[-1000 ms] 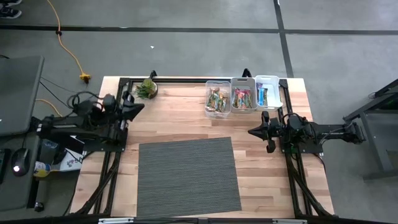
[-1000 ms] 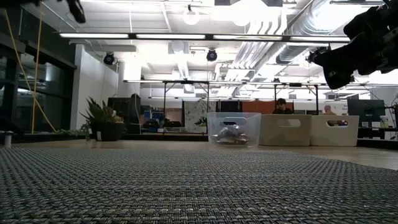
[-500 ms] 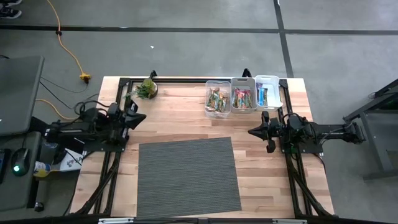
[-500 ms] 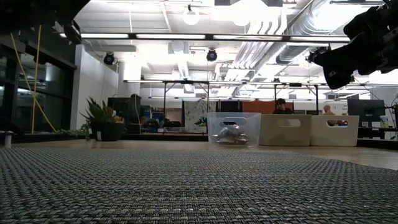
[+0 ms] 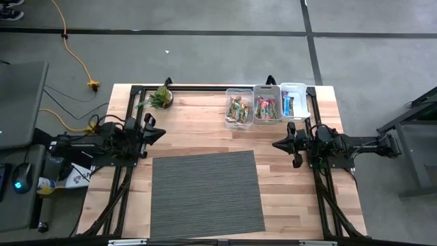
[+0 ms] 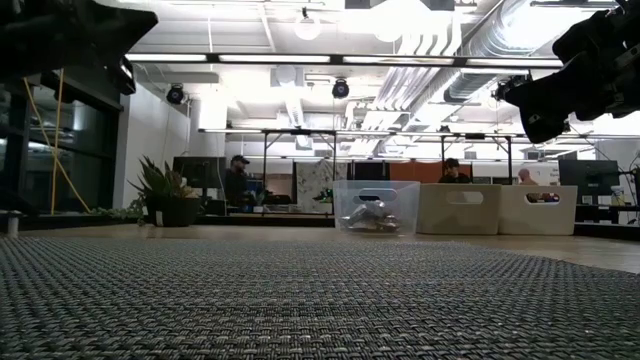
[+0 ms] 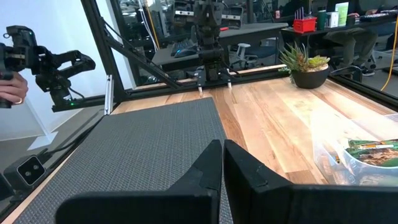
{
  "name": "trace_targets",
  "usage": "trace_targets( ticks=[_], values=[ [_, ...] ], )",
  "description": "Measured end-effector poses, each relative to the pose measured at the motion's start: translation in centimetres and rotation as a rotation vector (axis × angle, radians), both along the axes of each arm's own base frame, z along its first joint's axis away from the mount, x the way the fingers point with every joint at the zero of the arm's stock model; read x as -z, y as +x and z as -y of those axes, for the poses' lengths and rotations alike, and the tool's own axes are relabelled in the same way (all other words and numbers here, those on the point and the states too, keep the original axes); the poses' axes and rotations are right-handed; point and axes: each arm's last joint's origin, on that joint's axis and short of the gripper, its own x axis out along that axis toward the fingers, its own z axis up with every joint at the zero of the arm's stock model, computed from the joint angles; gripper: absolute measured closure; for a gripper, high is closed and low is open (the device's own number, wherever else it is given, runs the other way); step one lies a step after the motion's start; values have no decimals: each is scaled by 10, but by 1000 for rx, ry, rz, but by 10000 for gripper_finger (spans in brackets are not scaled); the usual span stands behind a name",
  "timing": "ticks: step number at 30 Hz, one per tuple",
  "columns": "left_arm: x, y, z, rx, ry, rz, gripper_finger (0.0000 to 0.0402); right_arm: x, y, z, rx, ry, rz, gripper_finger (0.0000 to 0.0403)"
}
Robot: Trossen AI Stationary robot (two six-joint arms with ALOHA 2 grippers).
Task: Pick and place Granola Bars by type
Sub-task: Return to Home Position
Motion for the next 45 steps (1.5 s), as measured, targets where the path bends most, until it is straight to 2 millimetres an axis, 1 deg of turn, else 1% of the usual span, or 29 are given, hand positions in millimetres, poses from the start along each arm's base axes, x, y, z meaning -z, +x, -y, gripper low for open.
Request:
trace_targets(
  ticks=[3,6,8,13,20,25,29,39,45],
  values=[
    [2,1,1,19,22,-20,401,0,0,0,0,0,0,402],
    [3,1,2,56,92,-28,401,0,0,0,0,0,0,402],
    [8,3,3,69,105,-83,401,0,0,0,0,0,0,402],
    [21,5,2,64,44,-222,401,0,0,0,0,0,-1,402],
    [34,7,2,68,-21,-349,401,0,0,0,0,0,0,402],
    [35,8,1,48,-21,-359,401,0,0,0,0,0,-1,402],
    [37,9,1,37,22,-387,401,0,0,0,0,0,0,402],
    [45,15,1,39,22,-486,401,0,0,0,0,0,0,402],
    [46,15,1,40,21,-501,401,0,0,0,0,0,-1,402]
  ],
)
